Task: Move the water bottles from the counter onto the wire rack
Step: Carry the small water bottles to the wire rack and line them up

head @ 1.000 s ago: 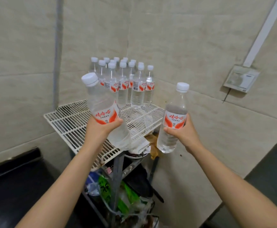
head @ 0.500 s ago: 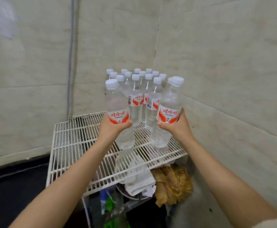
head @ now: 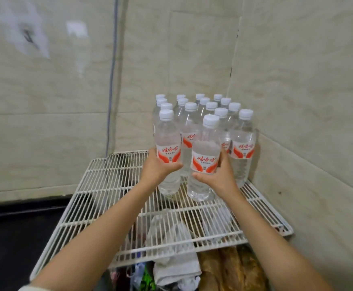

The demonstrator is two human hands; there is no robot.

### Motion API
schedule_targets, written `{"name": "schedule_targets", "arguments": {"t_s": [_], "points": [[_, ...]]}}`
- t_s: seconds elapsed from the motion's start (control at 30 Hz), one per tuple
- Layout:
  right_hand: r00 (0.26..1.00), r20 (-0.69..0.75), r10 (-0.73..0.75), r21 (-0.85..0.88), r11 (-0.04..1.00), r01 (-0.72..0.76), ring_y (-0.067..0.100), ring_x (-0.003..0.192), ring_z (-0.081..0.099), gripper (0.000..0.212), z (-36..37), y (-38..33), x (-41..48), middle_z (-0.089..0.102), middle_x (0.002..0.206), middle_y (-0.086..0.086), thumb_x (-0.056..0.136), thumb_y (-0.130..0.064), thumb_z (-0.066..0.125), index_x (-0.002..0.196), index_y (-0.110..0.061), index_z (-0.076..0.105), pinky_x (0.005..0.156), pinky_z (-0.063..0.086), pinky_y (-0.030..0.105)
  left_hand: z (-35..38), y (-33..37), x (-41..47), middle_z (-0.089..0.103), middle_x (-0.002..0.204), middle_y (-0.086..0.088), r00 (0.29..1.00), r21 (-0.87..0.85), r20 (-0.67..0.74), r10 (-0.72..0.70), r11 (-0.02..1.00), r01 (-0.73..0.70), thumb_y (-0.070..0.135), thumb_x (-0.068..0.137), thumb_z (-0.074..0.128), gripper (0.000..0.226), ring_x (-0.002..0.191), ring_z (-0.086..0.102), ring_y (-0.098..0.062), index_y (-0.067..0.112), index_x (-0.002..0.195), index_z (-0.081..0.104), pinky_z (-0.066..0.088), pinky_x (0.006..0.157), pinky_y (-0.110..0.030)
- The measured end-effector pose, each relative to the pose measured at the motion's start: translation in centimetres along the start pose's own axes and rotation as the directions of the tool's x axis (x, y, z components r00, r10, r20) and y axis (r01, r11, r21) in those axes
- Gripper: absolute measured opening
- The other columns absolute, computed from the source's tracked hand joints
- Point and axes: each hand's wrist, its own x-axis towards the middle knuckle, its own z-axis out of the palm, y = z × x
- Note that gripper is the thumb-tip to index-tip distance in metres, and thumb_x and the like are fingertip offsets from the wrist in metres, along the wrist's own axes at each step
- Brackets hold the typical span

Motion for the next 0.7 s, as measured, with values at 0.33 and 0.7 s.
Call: {"name": "schedule_targets", "arguments": {"t_s": [0.33,0.7], "points": [[0.996,-0.073,-0.05,-0.441,0.898,0.012,0.022,0.124,0.044,0.08,0.9,0.7,-1.5,0.038,0.139,0.007,0.079,-0.039,0.068,0.142,-0.018,0.024,0.091,0.035,0.023,-1.0,-1.0,-1.1,0.055,0.128,-0.006,0.984,0.046,0.164,-0.074,0.997,0.067,-0.006,0.062,0.075,0.078,0.123,0.049,-0.023,0.012,0.13,0.04,0.04,0.101,-0.039],[0.984,-0.174,0.046,-0.385,0.916,-0.111,0.018,0.095,0.056,0.08,2.7,0.1,-1.7,0.046,0.13,0.01,0.08,-0.02,0.07,0.143,-0.031,0.02,0.09,0.047,0.041,-0.9,-1.7,-1.5,0.054,0.129,-0.009,0.987,0.161,0.13,-0.09,0.985,0.068,0.004,0.064,0.079,0.082,0.116,0.054,-0.029,0.015,0.132,0.036,0.05,0.094,-0.045]]}}
